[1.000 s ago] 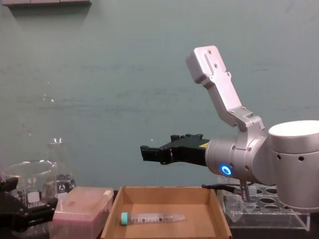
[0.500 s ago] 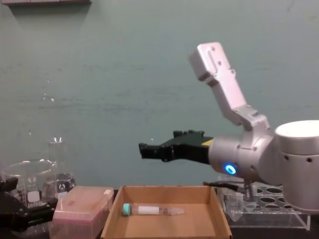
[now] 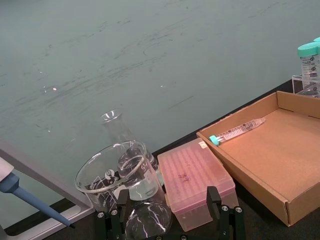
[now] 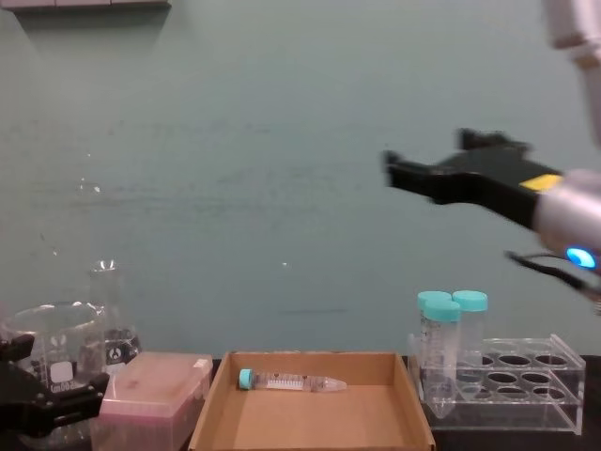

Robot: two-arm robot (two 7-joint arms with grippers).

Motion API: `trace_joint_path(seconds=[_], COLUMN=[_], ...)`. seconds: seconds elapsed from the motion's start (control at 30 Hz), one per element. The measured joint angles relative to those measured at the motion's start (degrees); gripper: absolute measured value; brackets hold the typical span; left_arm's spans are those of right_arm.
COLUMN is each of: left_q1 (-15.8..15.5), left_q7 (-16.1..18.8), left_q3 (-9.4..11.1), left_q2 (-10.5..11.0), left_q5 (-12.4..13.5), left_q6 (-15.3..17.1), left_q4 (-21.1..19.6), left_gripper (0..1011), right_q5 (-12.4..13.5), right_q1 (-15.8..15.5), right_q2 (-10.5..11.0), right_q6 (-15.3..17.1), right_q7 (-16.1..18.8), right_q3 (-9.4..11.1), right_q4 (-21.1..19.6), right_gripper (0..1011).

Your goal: Use the right hand to move the test tube from the test tube rack into the box.

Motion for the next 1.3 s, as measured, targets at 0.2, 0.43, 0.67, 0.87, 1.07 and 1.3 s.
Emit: trace_joint_path(seconds=[0.2,0.43,0.67,0.87,1.07,1.3], left_q1=[0.0,0.0,0.0,0.0,0.0,0.0], left_q7=[0.0,0.0,0.0,0.0,0.0,0.0], left_q3=[0.0,0.0,0.0,0.0,0.0,0.0], left_q2=[0.0,0.0,0.0,0.0,0.0,0.0], left_q5=[0.0,0.0,0.0,0.0,0.0,0.0], left_q6=[0.0,0.0,0.0,0.0,0.0,0.0], left_q4=[0.0,0.0,0.0,0.0,0.0,0.0], left_gripper=[1000,1000,1000,1000,1000,1000], right_q5=[-1.6,-1.7,-1.8,-1.8,-1.8,-1.8], right_q1=[-5.7,-10.5,-11.6,-11.7,-11.7,-11.7], right_q2=[1.9,2.1,1.4,1.4,1.4,1.4], right_q6=[1.7,6.0,8.8,9.1,8.8,8.6], right_q7=[-5.8,-9.0,-9.6,-9.5,-9.5,-9.5], right_q3=[5.6,10.4,12.3,12.3,12.3,12.2], right_q4=[-2.9,-3.2,-2.6,-2.5,-2.6,-2.6], right_gripper=[1000,1000,1000,1000,1000,1000])
